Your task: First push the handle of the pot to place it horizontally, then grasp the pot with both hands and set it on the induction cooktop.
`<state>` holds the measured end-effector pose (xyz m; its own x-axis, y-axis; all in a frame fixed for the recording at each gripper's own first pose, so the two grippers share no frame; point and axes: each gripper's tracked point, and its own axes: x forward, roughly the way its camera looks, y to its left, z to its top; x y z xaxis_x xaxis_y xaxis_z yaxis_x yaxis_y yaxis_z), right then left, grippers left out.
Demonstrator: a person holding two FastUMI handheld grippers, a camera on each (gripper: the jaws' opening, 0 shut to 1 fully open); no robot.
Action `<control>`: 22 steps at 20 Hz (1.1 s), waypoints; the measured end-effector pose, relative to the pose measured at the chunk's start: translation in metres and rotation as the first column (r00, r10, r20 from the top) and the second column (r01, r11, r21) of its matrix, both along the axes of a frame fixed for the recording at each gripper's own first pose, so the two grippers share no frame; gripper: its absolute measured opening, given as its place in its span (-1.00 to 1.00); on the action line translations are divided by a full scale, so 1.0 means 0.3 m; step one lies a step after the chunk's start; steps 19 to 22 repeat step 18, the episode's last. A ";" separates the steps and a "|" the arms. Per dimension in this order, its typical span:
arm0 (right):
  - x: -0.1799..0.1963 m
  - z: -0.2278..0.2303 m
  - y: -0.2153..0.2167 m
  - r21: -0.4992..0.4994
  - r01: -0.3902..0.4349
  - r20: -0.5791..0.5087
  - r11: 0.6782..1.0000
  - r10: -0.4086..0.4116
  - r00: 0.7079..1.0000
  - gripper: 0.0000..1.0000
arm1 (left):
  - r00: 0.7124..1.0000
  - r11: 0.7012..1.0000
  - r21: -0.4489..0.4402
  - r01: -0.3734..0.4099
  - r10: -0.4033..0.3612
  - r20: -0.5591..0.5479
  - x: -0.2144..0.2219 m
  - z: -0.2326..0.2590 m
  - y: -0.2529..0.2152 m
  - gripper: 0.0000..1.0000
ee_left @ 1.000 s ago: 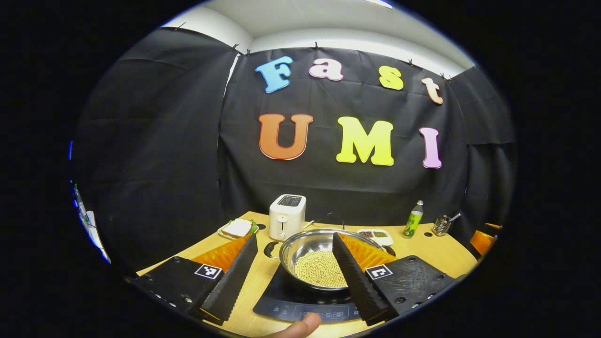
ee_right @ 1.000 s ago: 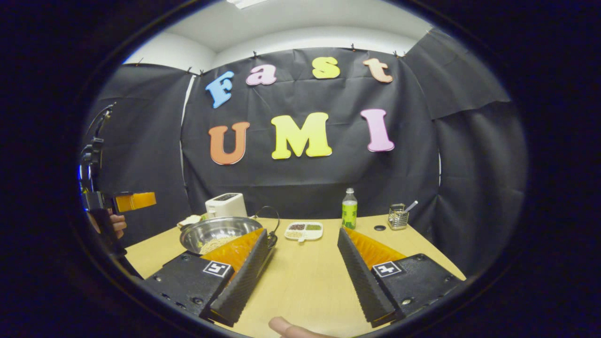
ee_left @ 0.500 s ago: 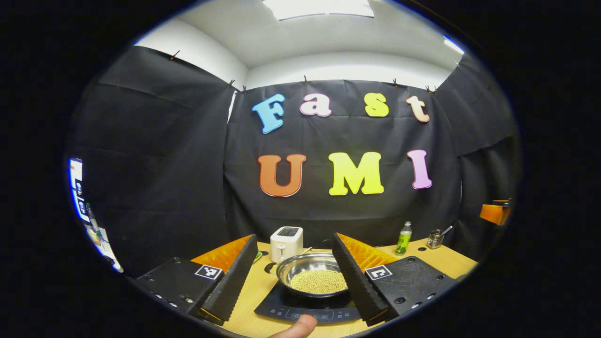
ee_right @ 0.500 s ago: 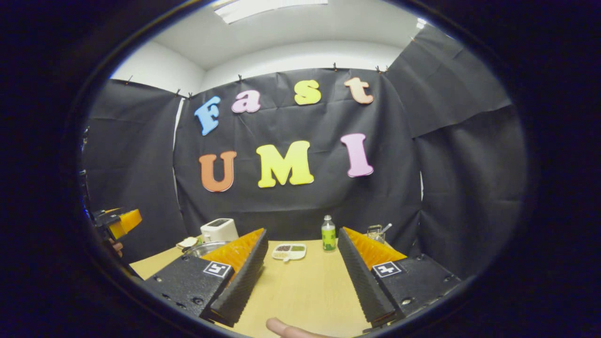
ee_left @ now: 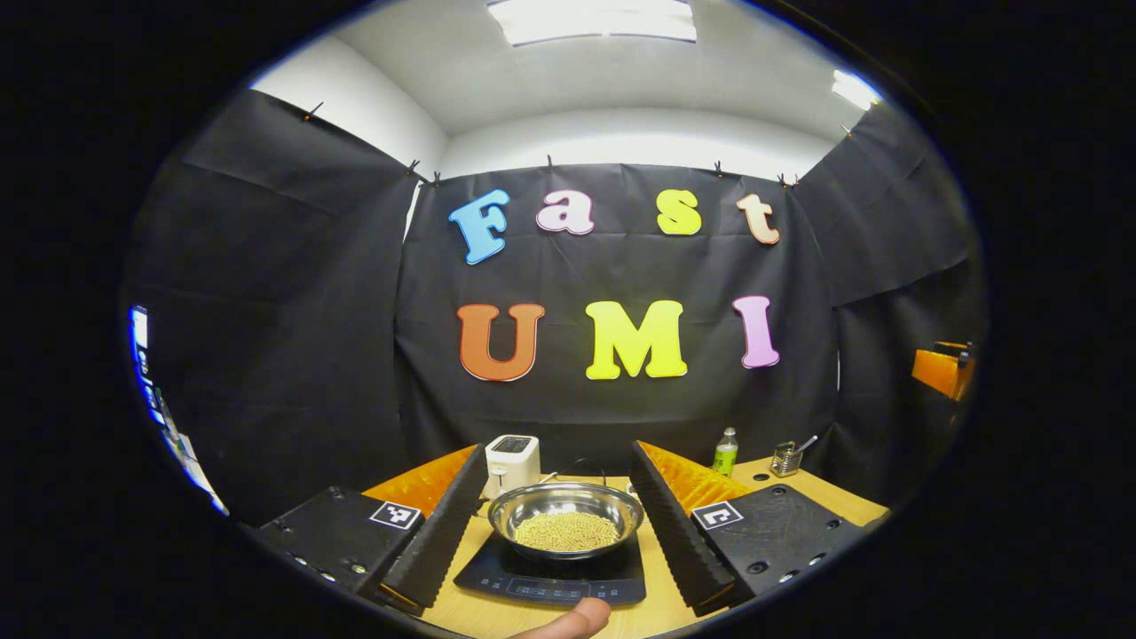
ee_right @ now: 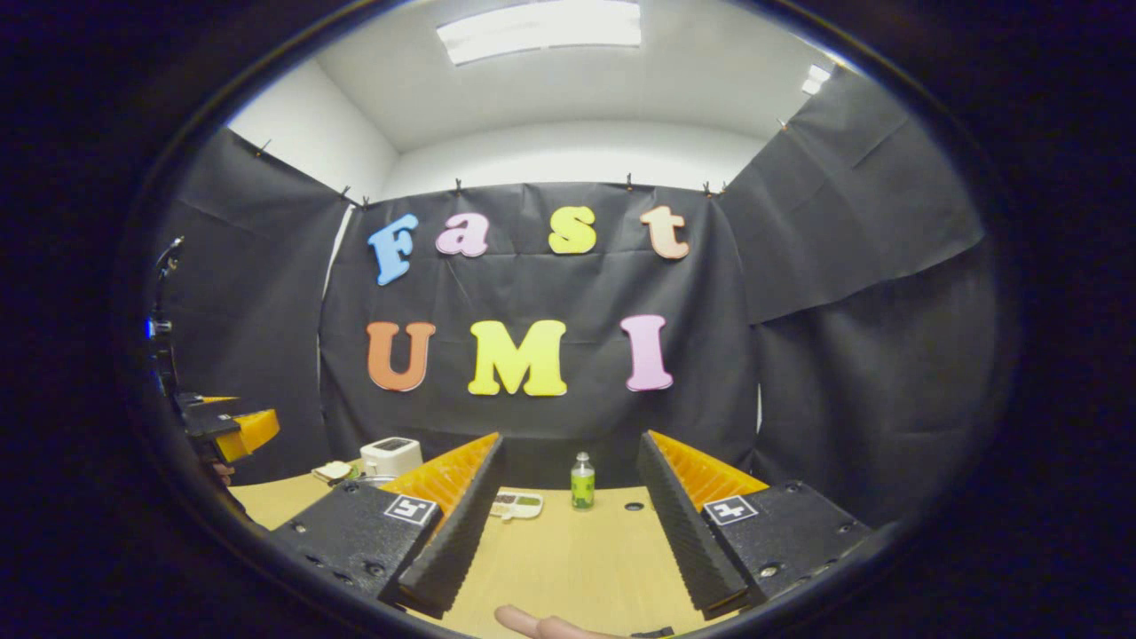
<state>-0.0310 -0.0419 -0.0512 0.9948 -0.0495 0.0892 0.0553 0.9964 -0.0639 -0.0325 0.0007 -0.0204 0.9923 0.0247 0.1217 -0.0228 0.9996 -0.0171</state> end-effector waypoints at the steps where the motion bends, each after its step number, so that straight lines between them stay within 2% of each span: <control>1: -0.006 -0.001 -0.010 -0.007 0.018 -0.001 1.000 -0.018 1.000 0.89 | 1.000 1.000 -0.001 0.015 -0.015 0.001 -0.003 0.002 -0.011 0.90; 3: -0.008 -0.009 -0.017 -0.006 0.028 -0.002 1.000 -0.028 1.000 0.89 | 0.999 0.999 0.018 0.045 -0.044 -0.010 -0.011 -0.007 -0.036 0.89; 8: 0.008 -0.053 -0.060 -0.017 0.076 -0.030 0.997 -0.076 0.997 0.89 | 0.999 0.996 0.075 0.052 -0.052 -0.009 -0.015 -0.017 -0.067 0.89; 14: 0.019 -0.070 0.000 -0.016 0.010 -0.036 1.000 -0.010 0.999 0.90 | 0.998 0.995 0.087 0.055 -0.052 -0.035 -0.008 -0.049 -0.071 0.92; 22: 0.020 -0.088 0.026 -0.032 -0.013 -0.043 0.999 0.011 0.999 0.89 | 0.999 0.996 0.086 0.038 -0.036 -0.028 -0.013 -0.039 -0.053 0.92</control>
